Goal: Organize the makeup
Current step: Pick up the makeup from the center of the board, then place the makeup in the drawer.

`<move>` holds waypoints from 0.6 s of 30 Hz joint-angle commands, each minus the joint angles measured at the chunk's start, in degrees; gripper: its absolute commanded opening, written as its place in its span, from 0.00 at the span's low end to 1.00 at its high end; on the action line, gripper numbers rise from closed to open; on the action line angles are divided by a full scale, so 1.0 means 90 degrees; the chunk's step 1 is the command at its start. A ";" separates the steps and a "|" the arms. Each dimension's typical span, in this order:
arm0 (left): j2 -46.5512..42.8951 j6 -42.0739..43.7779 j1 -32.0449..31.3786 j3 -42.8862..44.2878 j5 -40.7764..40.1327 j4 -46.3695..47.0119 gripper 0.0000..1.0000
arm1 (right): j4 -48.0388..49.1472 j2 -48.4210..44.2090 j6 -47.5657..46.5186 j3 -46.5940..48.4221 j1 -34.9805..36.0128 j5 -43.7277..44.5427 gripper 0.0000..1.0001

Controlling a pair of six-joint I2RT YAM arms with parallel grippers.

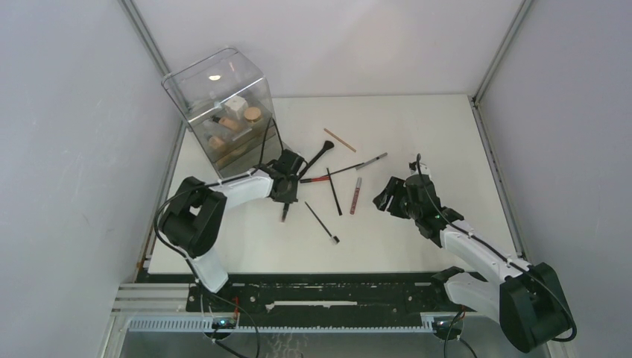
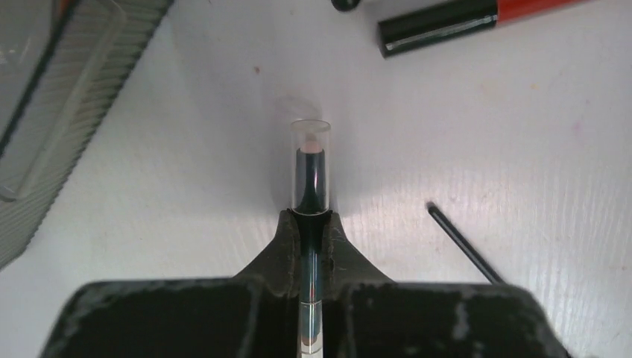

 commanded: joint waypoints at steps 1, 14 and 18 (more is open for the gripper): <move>-0.0082 0.0410 -0.0095 0.0506 0.0149 -0.0710 0.00 | 0.0182 -0.0083 -0.0054 0.0066 -0.0037 -0.0044 0.67; -0.0683 0.2973 0.0286 0.2221 -0.2101 -0.2228 0.00 | 0.0039 -0.0297 -0.0043 0.0066 -0.0041 0.0063 0.67; -0.0374 0.3182 0.0748 0.2366 -0.2968 -0.1529 0.14 | -0.0072 -0.0431 -0.0057 0.0071 -0.0037 0.0077 0.67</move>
